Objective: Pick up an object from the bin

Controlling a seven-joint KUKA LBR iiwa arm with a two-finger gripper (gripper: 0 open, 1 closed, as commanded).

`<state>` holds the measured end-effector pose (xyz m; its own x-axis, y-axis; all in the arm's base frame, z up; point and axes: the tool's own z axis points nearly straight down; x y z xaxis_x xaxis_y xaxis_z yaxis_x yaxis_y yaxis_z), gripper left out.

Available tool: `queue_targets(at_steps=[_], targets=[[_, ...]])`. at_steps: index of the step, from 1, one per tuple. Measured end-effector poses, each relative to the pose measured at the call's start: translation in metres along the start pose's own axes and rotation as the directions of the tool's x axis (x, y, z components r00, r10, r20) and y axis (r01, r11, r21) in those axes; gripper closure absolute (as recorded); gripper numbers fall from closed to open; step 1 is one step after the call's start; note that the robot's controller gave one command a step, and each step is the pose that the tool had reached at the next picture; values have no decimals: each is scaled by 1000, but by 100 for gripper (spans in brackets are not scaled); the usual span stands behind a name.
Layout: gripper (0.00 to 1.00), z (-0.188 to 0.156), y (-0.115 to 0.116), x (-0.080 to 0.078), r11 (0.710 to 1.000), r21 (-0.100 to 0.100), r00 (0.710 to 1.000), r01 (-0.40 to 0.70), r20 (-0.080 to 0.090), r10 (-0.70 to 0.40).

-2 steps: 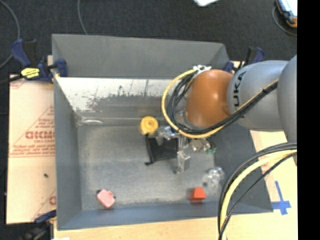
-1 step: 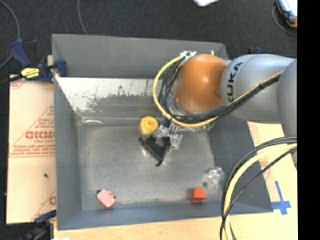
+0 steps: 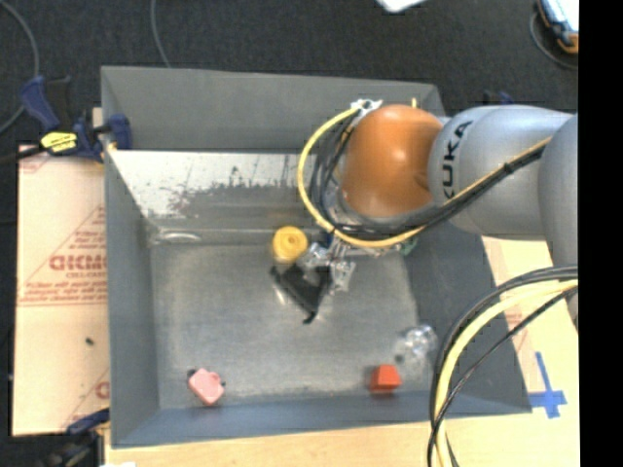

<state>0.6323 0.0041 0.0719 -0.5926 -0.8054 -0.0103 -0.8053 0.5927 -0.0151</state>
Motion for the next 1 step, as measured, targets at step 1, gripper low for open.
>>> queue_targets(at_steps=[1], targets=[[100,-26,-12,-5,1000,6,1000,10,5,-10]])
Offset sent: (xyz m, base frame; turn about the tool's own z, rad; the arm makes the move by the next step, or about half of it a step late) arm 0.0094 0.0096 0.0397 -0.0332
